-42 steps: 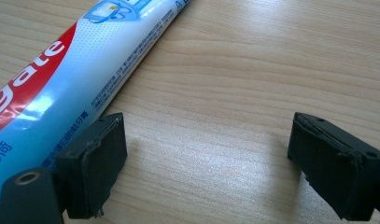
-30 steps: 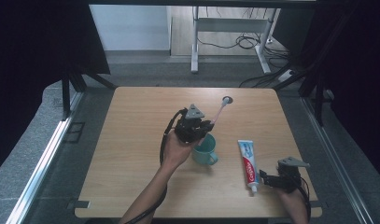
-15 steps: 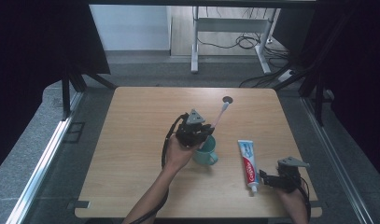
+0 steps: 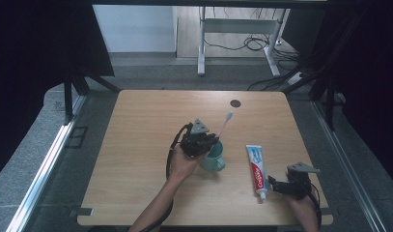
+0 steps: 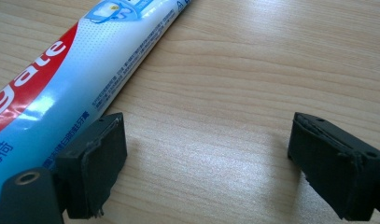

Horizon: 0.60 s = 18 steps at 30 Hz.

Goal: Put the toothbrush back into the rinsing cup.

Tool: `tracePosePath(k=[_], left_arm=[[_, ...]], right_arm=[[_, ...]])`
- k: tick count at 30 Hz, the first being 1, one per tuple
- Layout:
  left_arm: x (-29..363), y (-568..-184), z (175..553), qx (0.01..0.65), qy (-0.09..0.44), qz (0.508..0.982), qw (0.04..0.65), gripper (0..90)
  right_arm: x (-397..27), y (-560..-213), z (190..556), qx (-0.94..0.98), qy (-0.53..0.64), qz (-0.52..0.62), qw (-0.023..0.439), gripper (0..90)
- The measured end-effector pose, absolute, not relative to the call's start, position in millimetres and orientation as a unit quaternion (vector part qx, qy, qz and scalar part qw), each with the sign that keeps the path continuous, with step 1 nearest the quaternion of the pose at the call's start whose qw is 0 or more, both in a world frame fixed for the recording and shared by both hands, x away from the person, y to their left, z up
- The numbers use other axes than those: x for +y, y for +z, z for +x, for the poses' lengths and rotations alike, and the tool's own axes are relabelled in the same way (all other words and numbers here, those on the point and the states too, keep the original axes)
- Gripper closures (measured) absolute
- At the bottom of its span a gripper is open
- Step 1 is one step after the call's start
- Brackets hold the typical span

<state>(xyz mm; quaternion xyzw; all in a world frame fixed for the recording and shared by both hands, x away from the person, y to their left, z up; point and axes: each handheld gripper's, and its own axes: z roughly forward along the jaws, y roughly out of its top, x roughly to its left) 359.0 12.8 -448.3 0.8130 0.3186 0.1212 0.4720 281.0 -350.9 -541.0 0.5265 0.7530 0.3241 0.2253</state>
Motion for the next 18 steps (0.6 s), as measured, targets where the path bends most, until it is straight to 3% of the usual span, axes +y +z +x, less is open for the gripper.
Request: tracePosePath(k=[18], left_arm=[[8.5,-469.8,353.2,0.322,0.120,0.820,0.459,79.1]], right_arm=[[-351.0,-541.1,281.1,0.753,0.324,0.526,0.226,11.3]])
